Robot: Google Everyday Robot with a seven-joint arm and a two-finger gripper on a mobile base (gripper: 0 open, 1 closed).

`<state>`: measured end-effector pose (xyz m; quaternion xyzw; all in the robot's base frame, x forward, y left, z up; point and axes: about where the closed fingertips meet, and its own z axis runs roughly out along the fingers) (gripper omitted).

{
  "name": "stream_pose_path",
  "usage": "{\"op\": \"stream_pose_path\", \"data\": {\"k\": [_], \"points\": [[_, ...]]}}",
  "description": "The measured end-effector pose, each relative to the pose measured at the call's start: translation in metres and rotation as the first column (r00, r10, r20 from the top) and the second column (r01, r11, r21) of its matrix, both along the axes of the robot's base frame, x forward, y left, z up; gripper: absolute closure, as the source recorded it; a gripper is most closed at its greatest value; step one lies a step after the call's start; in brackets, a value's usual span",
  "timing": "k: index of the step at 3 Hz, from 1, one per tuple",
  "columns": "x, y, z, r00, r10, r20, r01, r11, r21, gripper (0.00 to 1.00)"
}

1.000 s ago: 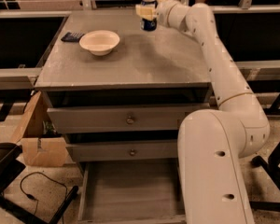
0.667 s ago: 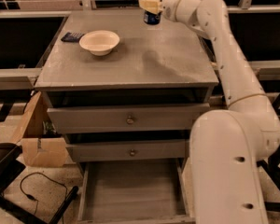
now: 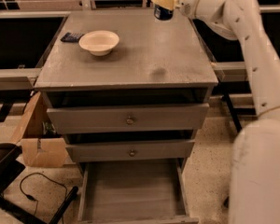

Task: Place pepsi can into bottom drawer

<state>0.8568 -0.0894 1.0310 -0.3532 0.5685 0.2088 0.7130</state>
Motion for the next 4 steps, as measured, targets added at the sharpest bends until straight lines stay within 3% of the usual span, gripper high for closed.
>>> {"op": "stream_pose_path", "data": {"k": [1,2,3,4], "points": [[-0.051,-0.033,0.0,0.9999,0.011,0.005,-0.011,0.998,-0.064,1.0],[-0.114,-0.082,0.011,0.9984,-0.056,-0.005,0.054,0.988,-0.147,1.0],[-0.177,-0.113,0.019,0.9916,-0.13,-0.004,0.126,0.972,-0.197,1.0],[-0.225,-0.139,-0.011,0.9818,-0.186,-0.036,0.175,0.962,-0.208,1.0]]}}
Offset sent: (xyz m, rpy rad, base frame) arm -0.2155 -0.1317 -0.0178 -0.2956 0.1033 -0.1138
